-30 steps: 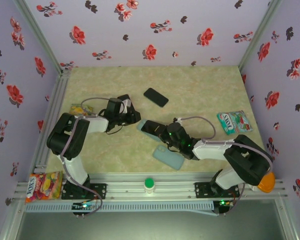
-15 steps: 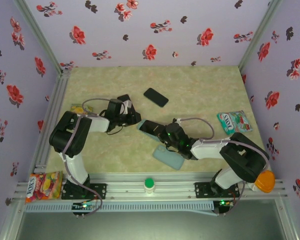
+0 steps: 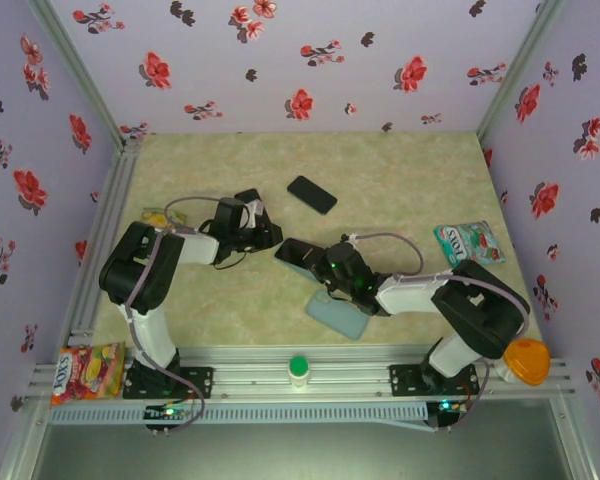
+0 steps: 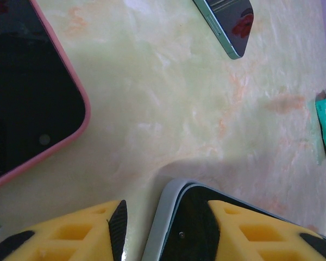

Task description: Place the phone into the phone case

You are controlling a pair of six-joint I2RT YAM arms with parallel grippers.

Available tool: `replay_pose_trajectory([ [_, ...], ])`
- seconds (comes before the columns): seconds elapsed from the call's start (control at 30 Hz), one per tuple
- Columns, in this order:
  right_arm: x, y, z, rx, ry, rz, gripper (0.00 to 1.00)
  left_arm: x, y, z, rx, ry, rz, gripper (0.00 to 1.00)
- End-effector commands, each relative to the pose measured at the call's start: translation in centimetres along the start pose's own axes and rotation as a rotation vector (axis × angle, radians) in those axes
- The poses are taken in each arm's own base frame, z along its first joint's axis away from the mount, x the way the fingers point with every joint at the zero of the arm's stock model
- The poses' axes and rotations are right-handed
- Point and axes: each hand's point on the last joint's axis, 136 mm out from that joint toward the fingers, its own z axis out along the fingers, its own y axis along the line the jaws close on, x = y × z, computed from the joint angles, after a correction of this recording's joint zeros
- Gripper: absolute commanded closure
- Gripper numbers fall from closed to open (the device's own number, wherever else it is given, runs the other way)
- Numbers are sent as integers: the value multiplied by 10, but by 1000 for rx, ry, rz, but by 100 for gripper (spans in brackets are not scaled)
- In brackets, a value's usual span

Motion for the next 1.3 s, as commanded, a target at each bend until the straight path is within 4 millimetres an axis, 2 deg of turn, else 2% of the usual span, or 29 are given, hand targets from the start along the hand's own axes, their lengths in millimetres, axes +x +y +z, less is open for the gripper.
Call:
replay_pose_trajectory([
  [0.0,3,-16,6,60,1,11,100,5,-1,6,16,16,9,55],
  [0.5,8,-31,13,77,15,52,99,9,-4,7,18,23,14,54],
  [0.87,7,-28,14,125,22,-11,84,10,-3,6,13,22,11,54],
  [1.27,4,-24,13,162,18,-75,72,11,-3,4,11,18,11,55],
])
